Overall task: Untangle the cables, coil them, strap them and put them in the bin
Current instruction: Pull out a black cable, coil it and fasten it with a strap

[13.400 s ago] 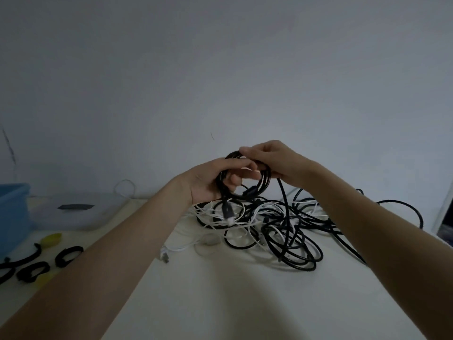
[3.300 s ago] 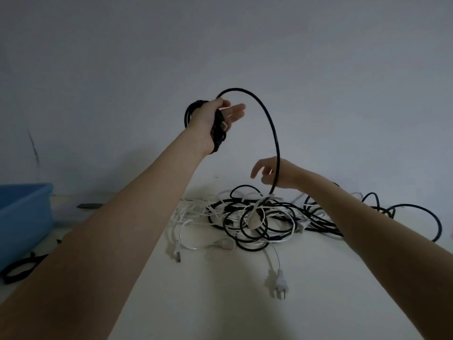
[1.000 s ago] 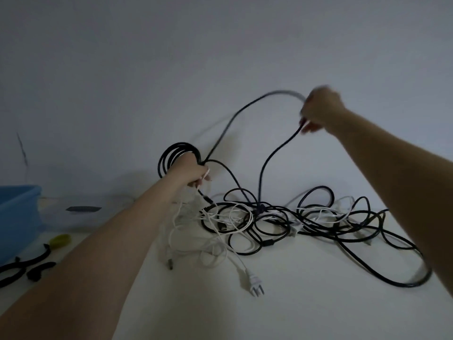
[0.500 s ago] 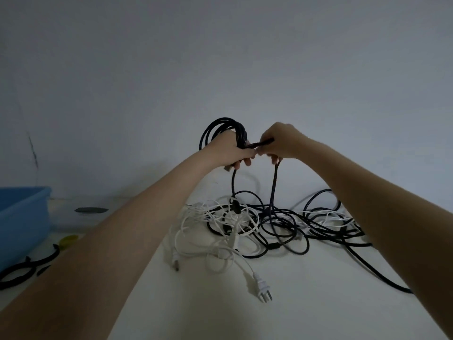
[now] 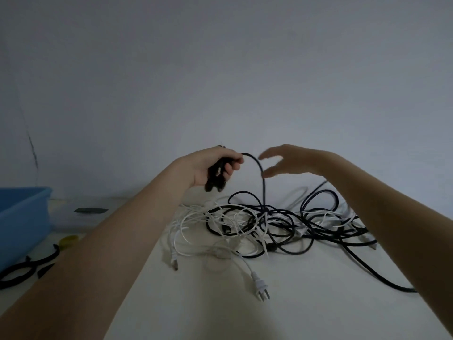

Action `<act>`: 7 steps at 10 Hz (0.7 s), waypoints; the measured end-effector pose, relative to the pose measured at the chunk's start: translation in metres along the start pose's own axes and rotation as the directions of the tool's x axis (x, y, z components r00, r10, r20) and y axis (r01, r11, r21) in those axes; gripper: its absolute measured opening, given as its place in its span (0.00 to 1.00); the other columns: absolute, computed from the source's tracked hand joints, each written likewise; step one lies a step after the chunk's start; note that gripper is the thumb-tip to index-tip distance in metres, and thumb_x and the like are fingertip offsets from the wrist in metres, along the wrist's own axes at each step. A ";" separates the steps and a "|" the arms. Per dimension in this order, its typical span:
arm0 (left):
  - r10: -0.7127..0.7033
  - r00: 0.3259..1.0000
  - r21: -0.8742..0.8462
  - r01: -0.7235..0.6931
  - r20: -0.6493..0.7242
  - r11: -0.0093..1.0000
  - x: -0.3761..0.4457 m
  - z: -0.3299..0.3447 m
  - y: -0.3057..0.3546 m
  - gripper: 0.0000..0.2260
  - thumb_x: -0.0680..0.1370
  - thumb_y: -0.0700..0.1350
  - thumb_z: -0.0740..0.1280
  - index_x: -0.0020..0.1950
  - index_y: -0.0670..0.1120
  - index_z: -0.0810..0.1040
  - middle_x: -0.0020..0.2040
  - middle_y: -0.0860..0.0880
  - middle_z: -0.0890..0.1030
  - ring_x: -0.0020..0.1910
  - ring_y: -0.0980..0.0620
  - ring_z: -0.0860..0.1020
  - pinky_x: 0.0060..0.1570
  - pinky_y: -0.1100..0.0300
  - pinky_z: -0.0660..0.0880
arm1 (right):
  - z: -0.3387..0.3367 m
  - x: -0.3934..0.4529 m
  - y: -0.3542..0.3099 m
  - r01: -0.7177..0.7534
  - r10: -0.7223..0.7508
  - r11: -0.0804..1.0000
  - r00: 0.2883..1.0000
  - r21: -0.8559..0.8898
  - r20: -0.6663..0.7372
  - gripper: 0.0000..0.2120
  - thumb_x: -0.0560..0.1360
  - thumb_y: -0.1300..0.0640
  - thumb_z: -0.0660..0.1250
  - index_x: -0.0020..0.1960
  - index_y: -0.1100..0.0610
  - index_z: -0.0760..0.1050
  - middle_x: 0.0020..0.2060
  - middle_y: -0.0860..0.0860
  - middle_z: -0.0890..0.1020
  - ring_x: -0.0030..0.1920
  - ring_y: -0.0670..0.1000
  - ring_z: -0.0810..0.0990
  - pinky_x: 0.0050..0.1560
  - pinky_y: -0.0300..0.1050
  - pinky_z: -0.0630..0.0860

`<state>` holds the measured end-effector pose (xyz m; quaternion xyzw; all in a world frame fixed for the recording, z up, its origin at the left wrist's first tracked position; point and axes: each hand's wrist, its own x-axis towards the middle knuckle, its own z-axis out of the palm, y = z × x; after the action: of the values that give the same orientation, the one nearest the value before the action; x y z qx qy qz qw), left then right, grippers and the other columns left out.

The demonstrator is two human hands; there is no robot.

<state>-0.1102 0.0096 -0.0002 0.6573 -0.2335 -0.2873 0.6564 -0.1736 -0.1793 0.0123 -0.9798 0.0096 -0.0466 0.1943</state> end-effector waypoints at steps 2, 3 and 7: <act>0.011 0.965 -0.042 0.000 0.264 0.999 -0.019 0.011 0.002 0.07 0.72 0.43 0.63 0.39 0.40 0.77 0.29 0.48 0.76 0.17 0.61 0.67 0.18 0.72 0.63 | 0.015 0.006 -0.012 0.155 -0.076 0.916 0.973 0.369 -0.219 0.19 0.81 0.54 0.56 0.33 0.60 0.71 0.29 0.55 0.74 0.24 0.49 0.74 0.29 0.37 0.71; -0.039 0.896 0.044 0.022 0.442 0.999 -0.026 0.019 -0.001 0.10 0.69 0.44 0.65 0.40 0.43 0.85 0.30 0.46 0.80 0.15 0.61 0.67 0.17 0.73 0.63 | 0.011 0.008 -0.014 0.224 -0.051 0.899 0.907 0.377 -0.417 0.23 0.78 0.49 0.62 0.28 0.58 0.68 0.24 0.50 0.69 0.24 0.49 0.66 0.24 0.39 0.65; 0.476 0.872 -0.522 -0.461 -0.114 0.718 -0.007 0.019 0.047 0.19 0.77 0.39 0.63 0.69 0.45 0.72 0.70 0.46 0.68 0.45 0.42 0.83 0.61 0.43 0.72 | 0.084 0.010 0.008 -0.059 0.059 0.998 0.997 -0.014 0.041 0.13 0.75 0.51 0.68 0.36 0.56 0.71 0.27 0.48 0.71 0.25 0.46 0.70 0.29 0.37 0.68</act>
<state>-0.1251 -0.0006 0.0481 0.3638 -0.3120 -0.1744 0.8602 -0.1554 -0.1553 -0.0676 -0.9810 0.0349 -0.0203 0.1898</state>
